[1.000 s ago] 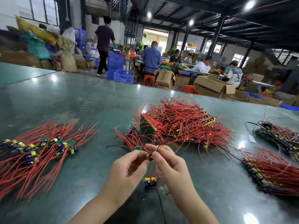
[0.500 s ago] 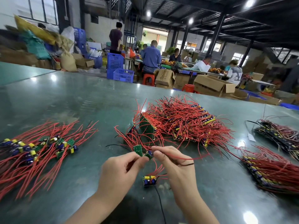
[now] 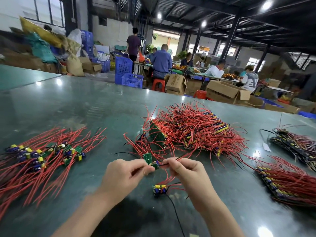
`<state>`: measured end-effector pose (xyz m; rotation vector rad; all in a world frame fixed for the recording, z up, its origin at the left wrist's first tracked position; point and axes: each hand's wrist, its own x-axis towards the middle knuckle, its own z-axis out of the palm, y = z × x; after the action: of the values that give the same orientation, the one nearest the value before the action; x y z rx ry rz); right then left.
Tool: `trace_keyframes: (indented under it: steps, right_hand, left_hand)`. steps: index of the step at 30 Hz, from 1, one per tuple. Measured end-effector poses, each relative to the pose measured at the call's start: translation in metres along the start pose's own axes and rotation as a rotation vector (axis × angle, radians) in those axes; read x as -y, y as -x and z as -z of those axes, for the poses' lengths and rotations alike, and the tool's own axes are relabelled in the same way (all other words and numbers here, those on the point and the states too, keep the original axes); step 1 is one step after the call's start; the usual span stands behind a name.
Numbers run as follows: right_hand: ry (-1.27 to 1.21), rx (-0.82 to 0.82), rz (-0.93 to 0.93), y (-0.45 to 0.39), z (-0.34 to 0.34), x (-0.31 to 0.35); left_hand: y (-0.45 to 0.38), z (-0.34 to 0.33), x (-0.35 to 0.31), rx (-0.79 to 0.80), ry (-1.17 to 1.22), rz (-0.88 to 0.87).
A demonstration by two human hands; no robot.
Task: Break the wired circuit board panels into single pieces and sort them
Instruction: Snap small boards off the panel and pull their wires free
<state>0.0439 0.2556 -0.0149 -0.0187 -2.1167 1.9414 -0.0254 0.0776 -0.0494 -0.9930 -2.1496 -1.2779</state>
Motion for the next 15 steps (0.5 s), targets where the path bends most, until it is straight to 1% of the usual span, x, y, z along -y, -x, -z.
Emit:
trace_keyframes:
  steps: [2, 4, 6, 11, 13, 15]
  right_hand:
    - [-0.136, -0.068, 0.001, -0.003, 0.005, -0.001]
    - [-0.277, -0.082, -0.014, -0.005, 0.008, 0.0]
    - [-0.351, -0.096, -0.036, -0.006, 0.008, 0.0]
    - [-0.536, -0.318, -0.058, -0.012, 0.018, -0.001]
    - [-0.608, -0.341, -0.036, -0.013, 0.019, -0.002]
    - [-0.704, -0.33, -0.019, -0.014, 0.018, -0.002]
  left_hand:
    - [0.001, 0.001, 0.003, 0.019, 0.041, 0.031]
    - [0.001, 0.001, 0.005, 0.024, 0.063, 0.03]
    - [-0.001, 0.001, 0.004, 0.031, 0.086, 0.028]
    - [0.0, 0.001, 0.004, 0.049, 0.112, 0.044]
    - [0.0, -0.002, 0.001, 0.075, 0.127, 0.051]
    - [0.0, -0.006, 0.0, 0.091, 0.179, 0.095]
